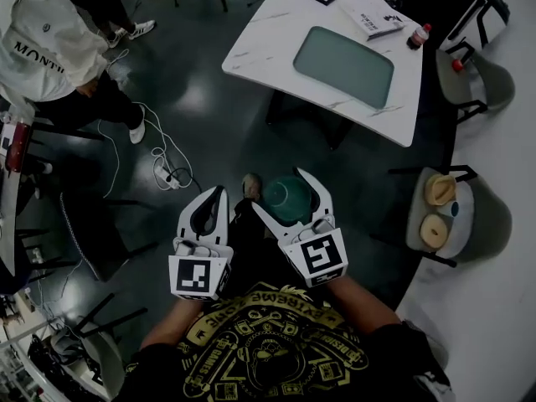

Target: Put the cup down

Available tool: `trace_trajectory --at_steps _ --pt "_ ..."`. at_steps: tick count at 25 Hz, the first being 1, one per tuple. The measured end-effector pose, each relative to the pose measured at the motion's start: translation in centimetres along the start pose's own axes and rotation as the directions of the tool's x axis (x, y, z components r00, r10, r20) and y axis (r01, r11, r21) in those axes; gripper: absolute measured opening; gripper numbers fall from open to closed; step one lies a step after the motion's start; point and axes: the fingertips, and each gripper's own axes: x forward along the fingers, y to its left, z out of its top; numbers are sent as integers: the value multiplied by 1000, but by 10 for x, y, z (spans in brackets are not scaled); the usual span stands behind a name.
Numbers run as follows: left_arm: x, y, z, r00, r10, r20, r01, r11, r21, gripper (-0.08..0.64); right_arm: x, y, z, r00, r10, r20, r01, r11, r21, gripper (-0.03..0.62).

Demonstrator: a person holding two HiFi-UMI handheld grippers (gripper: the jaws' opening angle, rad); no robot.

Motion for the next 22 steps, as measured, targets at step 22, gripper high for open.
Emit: trace_trajectory --at_steps 22 --pt "162 19 26 974 -218 -55 219 976 11 11 69 -123 24 973 -224 -56 227 971 67 399"
